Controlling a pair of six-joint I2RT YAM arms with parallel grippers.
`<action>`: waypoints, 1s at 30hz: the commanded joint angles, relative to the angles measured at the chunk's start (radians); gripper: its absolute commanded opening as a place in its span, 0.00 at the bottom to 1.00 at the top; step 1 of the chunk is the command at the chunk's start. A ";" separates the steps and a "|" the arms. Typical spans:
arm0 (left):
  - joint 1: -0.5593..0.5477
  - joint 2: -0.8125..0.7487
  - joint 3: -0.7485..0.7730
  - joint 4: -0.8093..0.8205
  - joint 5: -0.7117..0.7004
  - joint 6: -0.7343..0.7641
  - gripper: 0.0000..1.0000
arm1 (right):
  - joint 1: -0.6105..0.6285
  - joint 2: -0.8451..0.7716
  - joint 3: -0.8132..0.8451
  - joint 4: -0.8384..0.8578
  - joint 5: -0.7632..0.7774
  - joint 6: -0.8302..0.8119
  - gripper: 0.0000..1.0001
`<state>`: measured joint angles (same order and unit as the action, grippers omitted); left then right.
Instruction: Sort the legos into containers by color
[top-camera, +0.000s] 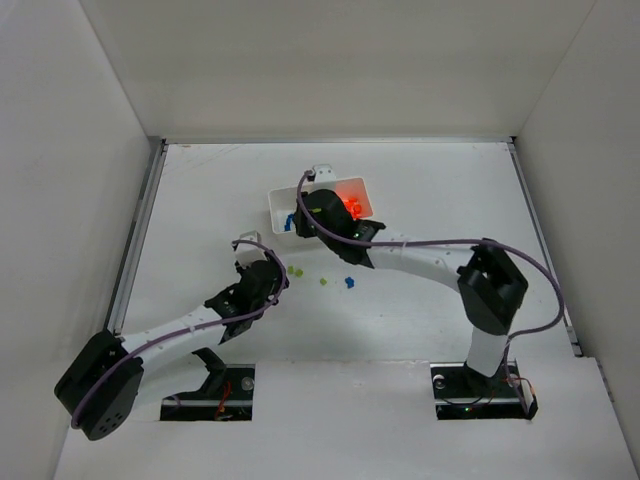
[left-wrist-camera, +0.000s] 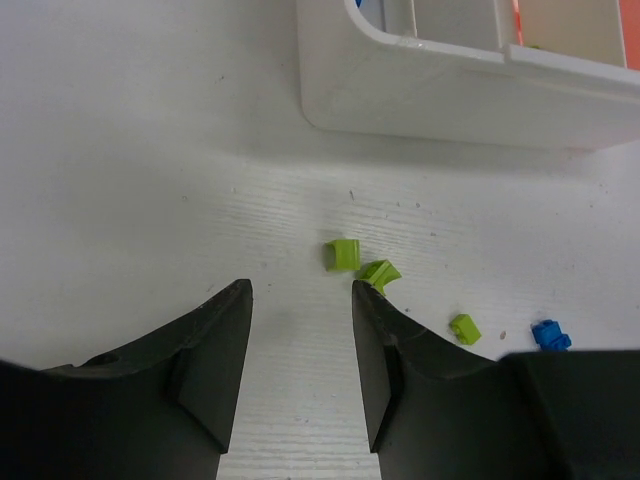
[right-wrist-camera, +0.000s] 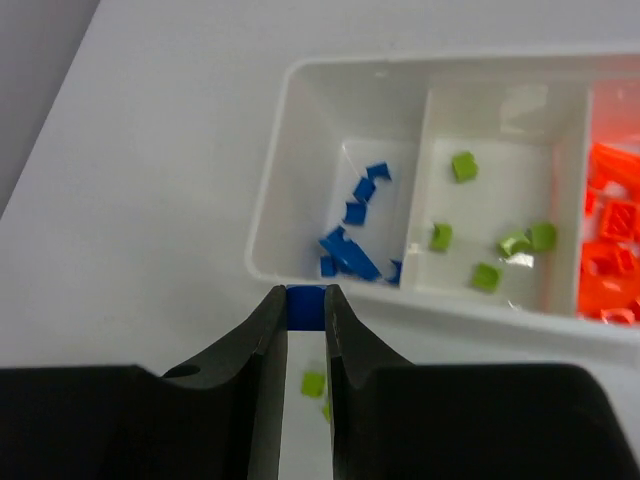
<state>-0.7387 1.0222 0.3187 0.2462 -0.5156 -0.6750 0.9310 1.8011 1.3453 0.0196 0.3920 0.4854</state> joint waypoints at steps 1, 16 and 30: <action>-0.012 -0.001 -0.015 0.033 0.000 -0.017 0.41 | -0.036 0.122 0.135 0.049 -0.077 -0.038 0.20; -0.050 0.154 0.031 0.119 0.031 0.002 0.39 | -0.053 0.058 0.128 0.066 -0.079 -0.027 0.44; -0.095 0.366 0.134 0.145 0.019 0.015 0.35 | -0.064 -0.288 -0.357 0.174 -0.048 0.031 0.45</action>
<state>-0.8383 1.3598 0.4049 0.3576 -0.4816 -0.6704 0.8711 1.5620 1.0401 0.1406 0.3210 0.4904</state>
